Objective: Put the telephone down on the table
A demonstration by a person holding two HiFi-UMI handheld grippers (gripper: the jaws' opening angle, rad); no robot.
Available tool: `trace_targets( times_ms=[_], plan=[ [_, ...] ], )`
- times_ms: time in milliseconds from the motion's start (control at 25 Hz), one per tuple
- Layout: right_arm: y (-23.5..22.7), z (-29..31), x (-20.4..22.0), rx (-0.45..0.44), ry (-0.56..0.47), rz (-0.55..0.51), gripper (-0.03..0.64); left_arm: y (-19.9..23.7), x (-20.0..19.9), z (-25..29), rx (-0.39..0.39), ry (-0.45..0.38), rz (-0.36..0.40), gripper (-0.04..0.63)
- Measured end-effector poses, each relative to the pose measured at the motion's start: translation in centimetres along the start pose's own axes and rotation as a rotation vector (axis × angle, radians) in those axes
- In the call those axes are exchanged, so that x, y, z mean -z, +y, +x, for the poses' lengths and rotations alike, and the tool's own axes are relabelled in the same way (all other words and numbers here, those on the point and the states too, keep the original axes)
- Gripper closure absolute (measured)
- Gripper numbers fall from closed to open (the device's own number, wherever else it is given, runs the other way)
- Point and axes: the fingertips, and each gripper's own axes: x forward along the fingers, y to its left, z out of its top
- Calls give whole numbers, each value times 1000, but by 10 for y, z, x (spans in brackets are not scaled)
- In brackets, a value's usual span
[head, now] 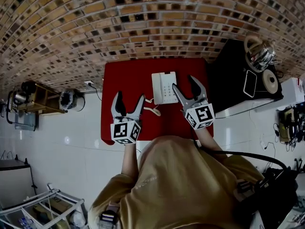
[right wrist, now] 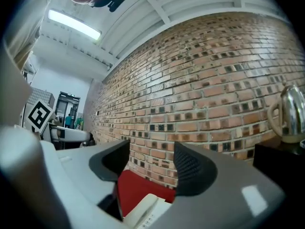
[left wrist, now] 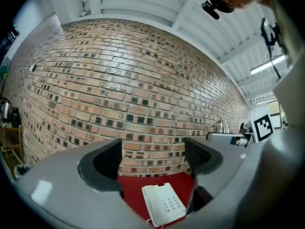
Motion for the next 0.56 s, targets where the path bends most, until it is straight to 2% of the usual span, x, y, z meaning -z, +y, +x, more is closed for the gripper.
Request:
trace_targets(
  times_ms=[320,560],
  plan=[
    [2,2,13,-4,48,-14,337,6,-2,6,24,8,-52,176],
    [-5,4,12,7,48,-7,337,-4,3,16,48,20,-38,176]
  ],
)
